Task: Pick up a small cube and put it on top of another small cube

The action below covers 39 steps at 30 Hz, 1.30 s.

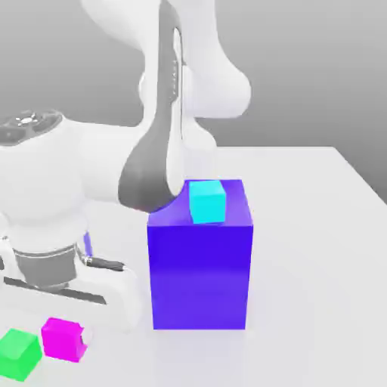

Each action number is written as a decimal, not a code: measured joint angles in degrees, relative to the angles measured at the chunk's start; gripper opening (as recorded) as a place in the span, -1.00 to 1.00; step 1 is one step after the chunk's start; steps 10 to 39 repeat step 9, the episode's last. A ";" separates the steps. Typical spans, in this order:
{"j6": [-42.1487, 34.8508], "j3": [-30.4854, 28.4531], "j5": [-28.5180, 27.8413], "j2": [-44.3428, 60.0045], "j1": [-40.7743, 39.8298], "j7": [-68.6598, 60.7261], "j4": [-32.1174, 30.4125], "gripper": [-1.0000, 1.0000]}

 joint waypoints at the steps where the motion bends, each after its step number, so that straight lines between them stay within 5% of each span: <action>1: 0.06 -1.56 0.47 0.05 -1.10 1.98 -0.22 -1.00; 5: 5.96 -1.89 2.77 6.39 -2.94 2.54 -0.04 -1.00; 6: 7.00 -1.73 3.12 7.51 -3.13 2.37 0.03 1.00; 39: 7.00 -1.73 3.13 7.51 -3.13 2.36 0.03 1.00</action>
